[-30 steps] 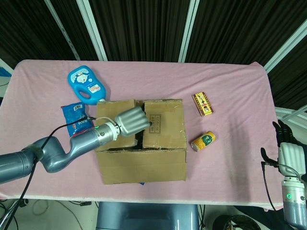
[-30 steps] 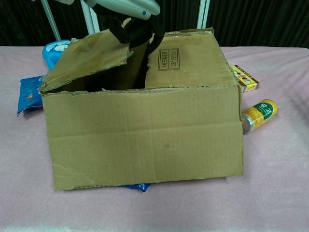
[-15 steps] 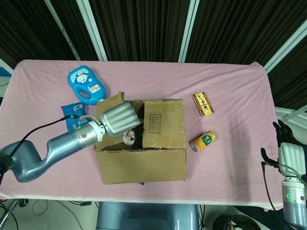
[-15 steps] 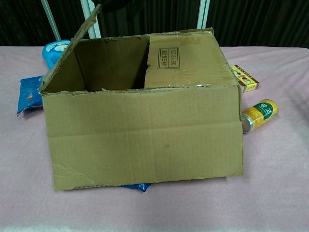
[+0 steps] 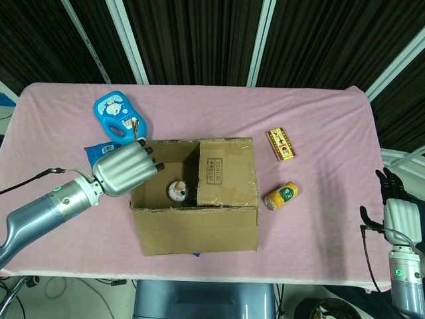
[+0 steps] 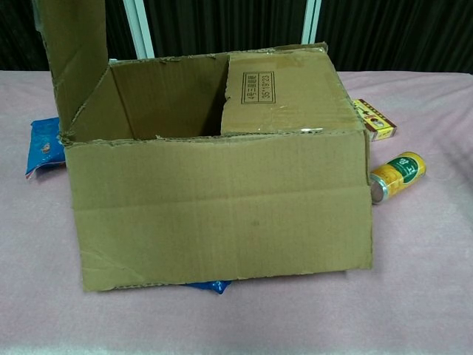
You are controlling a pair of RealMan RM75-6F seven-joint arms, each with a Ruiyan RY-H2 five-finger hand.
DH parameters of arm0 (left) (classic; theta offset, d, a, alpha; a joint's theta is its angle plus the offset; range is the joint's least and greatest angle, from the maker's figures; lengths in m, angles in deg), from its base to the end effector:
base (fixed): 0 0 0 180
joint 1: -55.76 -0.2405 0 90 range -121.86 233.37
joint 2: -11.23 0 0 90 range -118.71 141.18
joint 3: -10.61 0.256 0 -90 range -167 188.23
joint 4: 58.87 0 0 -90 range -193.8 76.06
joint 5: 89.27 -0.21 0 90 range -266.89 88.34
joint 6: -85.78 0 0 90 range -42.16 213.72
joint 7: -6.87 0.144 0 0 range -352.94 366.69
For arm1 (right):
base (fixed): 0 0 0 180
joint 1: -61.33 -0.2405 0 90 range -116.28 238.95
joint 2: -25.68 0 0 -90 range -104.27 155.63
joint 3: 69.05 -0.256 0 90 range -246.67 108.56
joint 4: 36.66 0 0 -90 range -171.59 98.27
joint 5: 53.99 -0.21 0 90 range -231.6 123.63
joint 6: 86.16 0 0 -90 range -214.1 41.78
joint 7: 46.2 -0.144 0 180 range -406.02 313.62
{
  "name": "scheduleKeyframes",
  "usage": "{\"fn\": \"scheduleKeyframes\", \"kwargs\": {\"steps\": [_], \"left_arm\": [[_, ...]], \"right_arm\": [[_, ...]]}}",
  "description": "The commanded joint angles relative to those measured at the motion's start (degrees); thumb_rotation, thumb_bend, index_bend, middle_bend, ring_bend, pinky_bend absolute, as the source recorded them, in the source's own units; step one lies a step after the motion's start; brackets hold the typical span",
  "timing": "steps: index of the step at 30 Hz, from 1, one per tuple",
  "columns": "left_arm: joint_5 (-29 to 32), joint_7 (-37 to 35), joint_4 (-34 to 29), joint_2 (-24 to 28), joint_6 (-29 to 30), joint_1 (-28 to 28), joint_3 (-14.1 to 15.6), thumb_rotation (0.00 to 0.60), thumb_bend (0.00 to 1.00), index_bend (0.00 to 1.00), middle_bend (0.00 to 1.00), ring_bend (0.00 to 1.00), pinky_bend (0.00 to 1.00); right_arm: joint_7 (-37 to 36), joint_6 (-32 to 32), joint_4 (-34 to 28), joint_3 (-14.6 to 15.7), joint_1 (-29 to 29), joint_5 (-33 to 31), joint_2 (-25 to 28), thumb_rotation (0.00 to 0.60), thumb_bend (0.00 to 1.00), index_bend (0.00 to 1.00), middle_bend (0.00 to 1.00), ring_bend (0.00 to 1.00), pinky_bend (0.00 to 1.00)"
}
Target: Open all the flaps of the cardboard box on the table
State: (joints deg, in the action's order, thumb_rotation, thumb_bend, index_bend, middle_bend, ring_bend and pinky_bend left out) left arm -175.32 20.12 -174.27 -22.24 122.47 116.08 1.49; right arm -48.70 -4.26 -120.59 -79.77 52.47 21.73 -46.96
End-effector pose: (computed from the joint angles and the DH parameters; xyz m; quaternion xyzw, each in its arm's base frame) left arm -0.0341 0.3259 0.1881 -0.8962 -0.0268 -0.2528 0.3635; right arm -0.3277 -0.2309 0.1478 0.5140 -0.4072 0.4226 0.6256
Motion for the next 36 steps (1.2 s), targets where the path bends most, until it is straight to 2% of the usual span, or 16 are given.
{"fn": "scheduleKeyframes", "kwargs": {"steps": [1,12,25,27,30,32,34,36], "left_arm": [[-2.8,-1.9,-1.4,2.5,2.4,-2.8,0.8,0.6,1.0,0.45,0.64,0.47,0.51],[-10.4,-7.2,-1.6,7.0,9.4,-11.8,3.5,0.6,1.0,0.44,0.64,0.47,0.51],[-13.1,-12.4,3.0,6.3,18.2,-22.5,7.1,0.6,0.99,0.44,0.64,0.47,0.51],[-12.6,-12.8,3.9,5.4,20.0,-24.0,7.4,0.6,0.92,0.44,0.64,0.46,0.51],[-10.4,-12.0,5.9,1.4,26.2,-28.2,7.5,0.6,0.65,0.4,0.56,0.4,0.47],[-6.7,-10.4,7.0,-4.3,33.6,-33.4,7.6,0.6,0.48,0.31,0.43,0.29,0.36],[-4.6,-9.2,7.8,-8.4,37.9,-36.7,7.8,0.6,0.4,0.22,0.28,0.17,0.22],[-3.4,-8.4,8.7,-12.1,41.4,-39.6,8.3,0.6,0.35,0.12,0.14,0.06,0.09]], "right_arm": [[0.1,0.1,-0.1,0.0,0.0,0.0,0.0,0.6,0.42,0.0,0.01,0.0,0.23],[0.6,0.5,-0.6,-0.4,0.3,-0.4,0.1,0.6,0.42,0.0,0.01,0.0,0.23],[1.1,0.6,-1.2,-0.7,0.4,-0.6,0.3,0.6,0.42,0.0,0.01,0.0,0.23],[1.2,0.6,-1.3,-0.7,0.4,-0.6,0.3,0.6,0.42,0.0,0.01,0.0,0.23],[1.4,0.8,-1.4,-0.8,0.3,-0.4,0.4,0.6,0.42,0.0,0.01,0.0,0.23],[1.7,1.2,-1.6,-0.8,0.2,0.3,0.7,0.6,0.42,0.0,0.01,0.0,0.23],[2.3,1.5,-1.9,-0.7,0.0,1.1,1.1,0.6,0.42,0.0,0.01,0.0,0.23],[3.1,1.8,-2.6,-0.5,-0.2,2.2,1.6,0.6,0.42,0.0,0.01,0.0,0.23]]}}
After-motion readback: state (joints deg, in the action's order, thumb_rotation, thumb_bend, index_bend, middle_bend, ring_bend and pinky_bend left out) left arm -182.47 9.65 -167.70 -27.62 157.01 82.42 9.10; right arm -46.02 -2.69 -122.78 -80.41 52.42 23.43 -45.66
